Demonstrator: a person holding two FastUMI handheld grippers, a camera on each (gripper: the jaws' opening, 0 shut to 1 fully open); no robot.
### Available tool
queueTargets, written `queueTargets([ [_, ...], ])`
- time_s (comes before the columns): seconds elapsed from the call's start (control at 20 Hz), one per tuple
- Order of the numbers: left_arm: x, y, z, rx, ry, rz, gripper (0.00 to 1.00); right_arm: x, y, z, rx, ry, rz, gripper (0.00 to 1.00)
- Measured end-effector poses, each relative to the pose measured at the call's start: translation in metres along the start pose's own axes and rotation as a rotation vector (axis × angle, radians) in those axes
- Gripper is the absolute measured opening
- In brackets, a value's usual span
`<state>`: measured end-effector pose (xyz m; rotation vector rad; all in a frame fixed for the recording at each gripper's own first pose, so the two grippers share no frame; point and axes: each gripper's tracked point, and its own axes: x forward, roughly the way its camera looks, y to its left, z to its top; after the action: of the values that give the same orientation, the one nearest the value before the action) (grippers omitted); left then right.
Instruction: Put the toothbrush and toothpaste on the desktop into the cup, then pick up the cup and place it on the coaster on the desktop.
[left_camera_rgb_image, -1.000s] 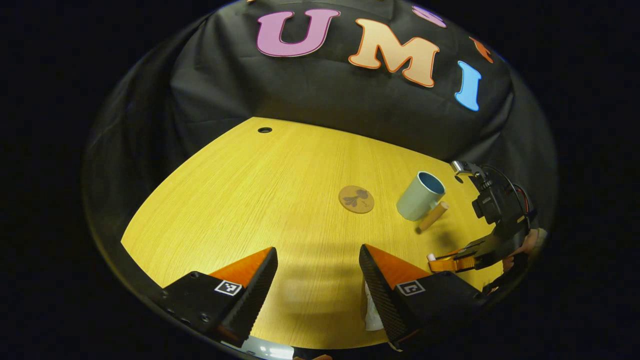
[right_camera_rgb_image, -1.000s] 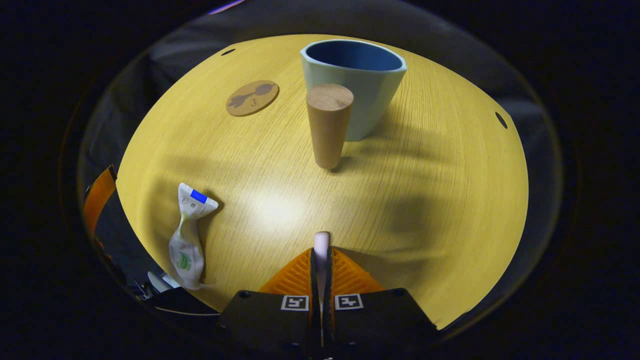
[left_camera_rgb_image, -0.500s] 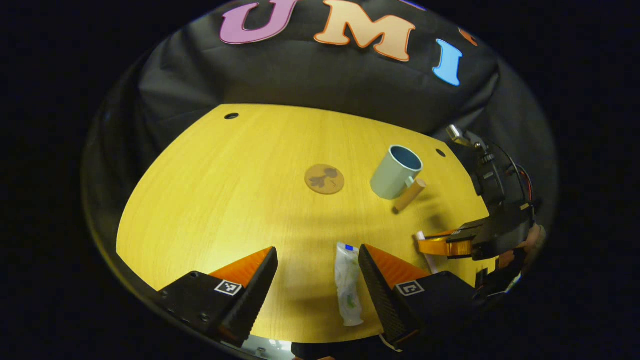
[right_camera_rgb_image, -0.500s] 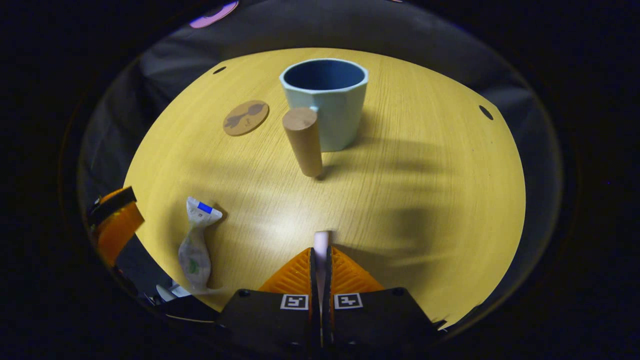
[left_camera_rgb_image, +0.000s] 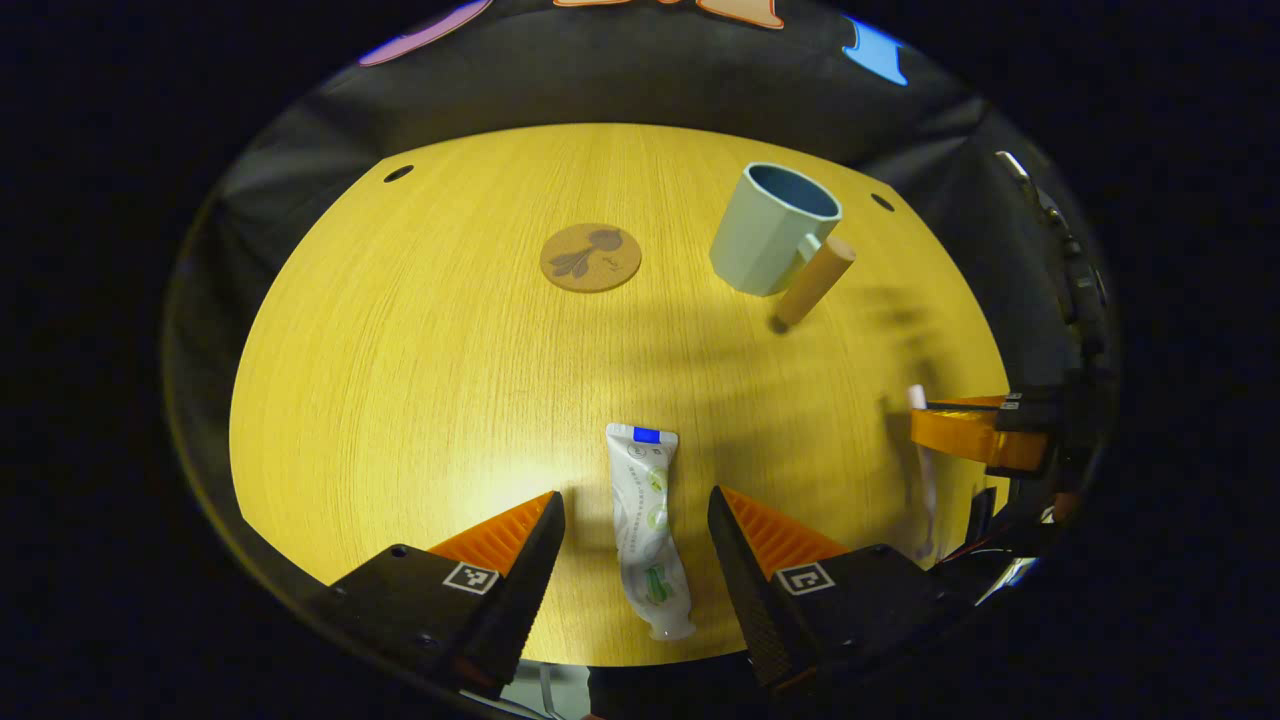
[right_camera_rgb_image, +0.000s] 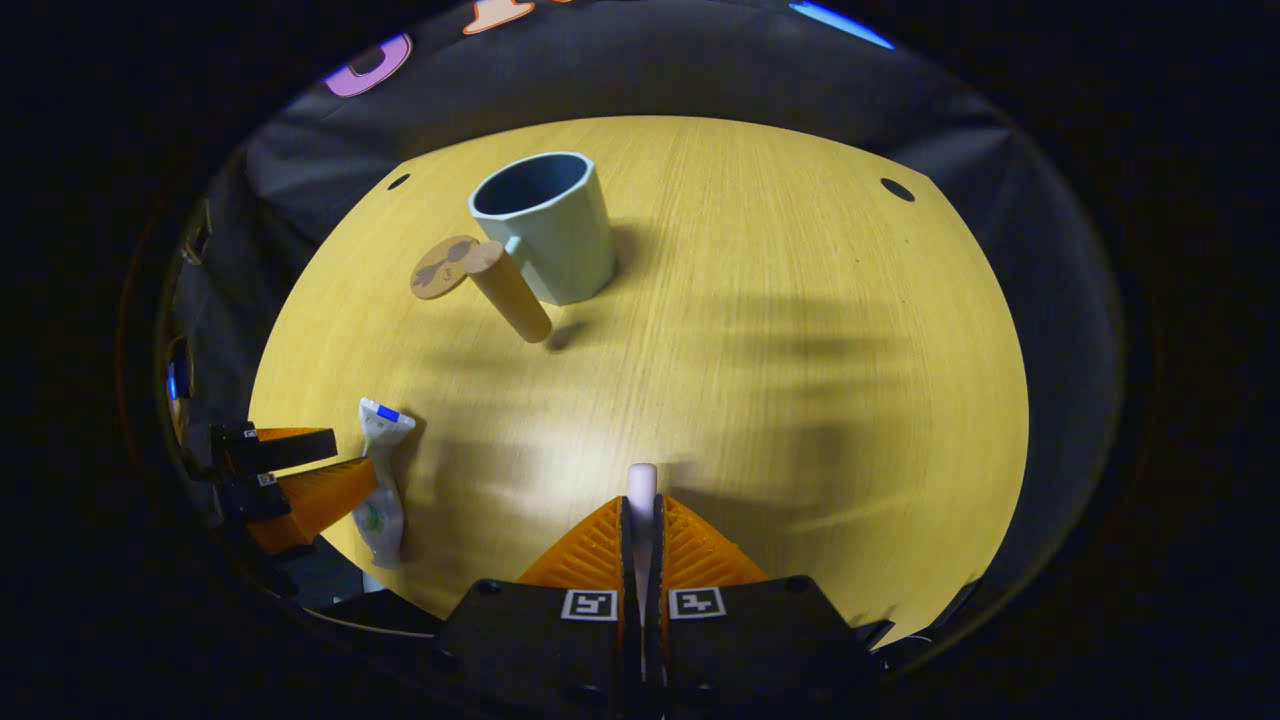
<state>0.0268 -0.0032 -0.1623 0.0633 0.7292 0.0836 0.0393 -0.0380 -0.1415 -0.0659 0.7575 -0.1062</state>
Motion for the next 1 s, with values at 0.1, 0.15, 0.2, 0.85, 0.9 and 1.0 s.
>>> queueTargets([
  [0.1,0.008,0.001,-0.001,-0.021,0.035,0.02,0.83,-0.002,-0.01,-0.007,0.012,0.007,-0.005,0.05],
  [0.15,0.01,0.002,-0.003,-0.034,0.05,0.027,0.83,-0.002,-0.015,-0.01,0.019,0.011,-0.006,0.05],
  [0.2,0.012,0.001,-0.004,-0.049,0.063,0.032,0.83,-0.003,-0.019,-0.012,0.023,0.013,-0.01,0.05],
  [0.85,0.022,0.006,-0.006,-0.152,0.088,0.044,0.1,0.0,-0.036,-0.008,0.045,0.01,0.009,0.05],
  [0.9,0.02,0.005,-0.004,-0.168,0.069,0.02,0.08,-0.001,-0.035,-0.006,0.047,0.003,0.011,0.05],
  [1.0,0.017,0.0,-0.002,-0.182,0.04,-0.015,0.07,-0.002,-0.033,0.001,0.058,-0.023,0.014,0.04],
])
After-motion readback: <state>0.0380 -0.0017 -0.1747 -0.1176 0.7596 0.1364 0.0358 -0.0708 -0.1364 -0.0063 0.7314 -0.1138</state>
